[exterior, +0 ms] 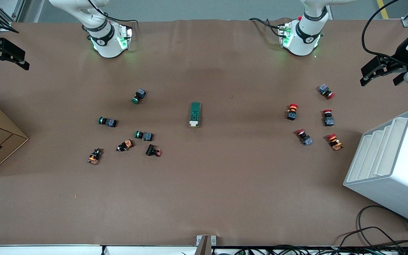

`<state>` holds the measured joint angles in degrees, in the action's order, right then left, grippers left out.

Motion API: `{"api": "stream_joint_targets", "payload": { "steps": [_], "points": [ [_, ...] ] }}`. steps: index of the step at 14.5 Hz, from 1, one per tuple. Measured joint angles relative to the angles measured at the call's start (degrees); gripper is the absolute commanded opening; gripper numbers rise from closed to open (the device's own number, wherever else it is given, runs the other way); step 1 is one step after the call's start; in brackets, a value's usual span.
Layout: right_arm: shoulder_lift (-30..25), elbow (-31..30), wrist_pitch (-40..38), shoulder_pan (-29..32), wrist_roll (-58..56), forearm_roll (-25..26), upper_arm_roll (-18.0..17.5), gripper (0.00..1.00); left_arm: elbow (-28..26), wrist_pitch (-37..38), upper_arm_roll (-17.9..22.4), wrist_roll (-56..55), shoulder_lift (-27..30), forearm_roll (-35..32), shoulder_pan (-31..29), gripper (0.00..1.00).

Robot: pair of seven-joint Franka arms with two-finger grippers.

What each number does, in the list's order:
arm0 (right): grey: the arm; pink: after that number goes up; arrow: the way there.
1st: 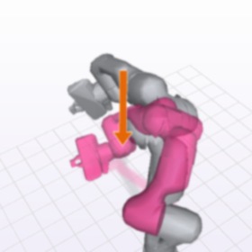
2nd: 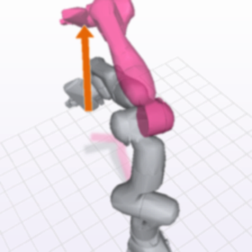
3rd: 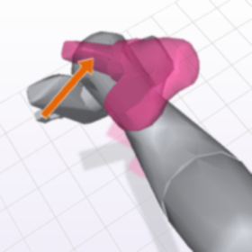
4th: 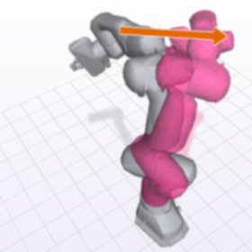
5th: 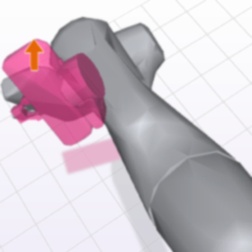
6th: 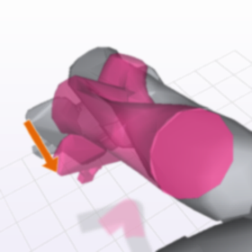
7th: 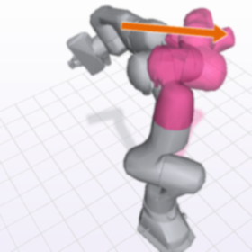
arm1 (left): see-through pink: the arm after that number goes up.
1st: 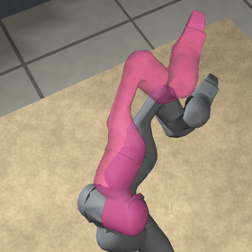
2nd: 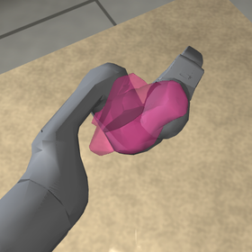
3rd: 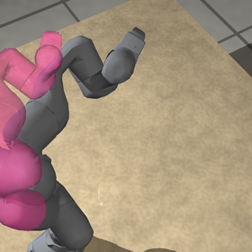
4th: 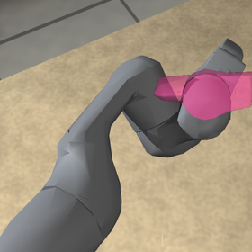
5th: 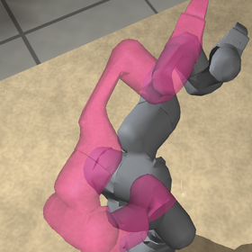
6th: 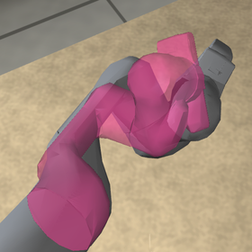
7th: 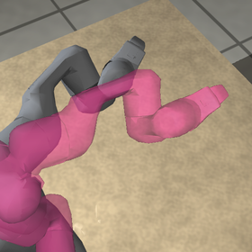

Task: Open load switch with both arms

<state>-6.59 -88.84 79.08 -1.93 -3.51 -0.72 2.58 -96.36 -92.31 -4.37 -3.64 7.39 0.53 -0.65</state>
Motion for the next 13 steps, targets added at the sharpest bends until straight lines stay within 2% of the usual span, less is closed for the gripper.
{"api": "stream_joint_targets", "payload": {
  "steps": [6,13],
  "points": [
    [0.00,-0.27,0.14,-0.92,-0.01,0.00,-0.07,1.00,0.84,-0.11,0.13,0.00,-0.92,0.00,-0.12,1.00],
    [0.00,-0.21,0.39,-0.92,0.01,0.00,-0.01,1.00,7.10,-0.29,-0.03,0.00,-9.17,0.37,0.47,1.00]
  ]
}}
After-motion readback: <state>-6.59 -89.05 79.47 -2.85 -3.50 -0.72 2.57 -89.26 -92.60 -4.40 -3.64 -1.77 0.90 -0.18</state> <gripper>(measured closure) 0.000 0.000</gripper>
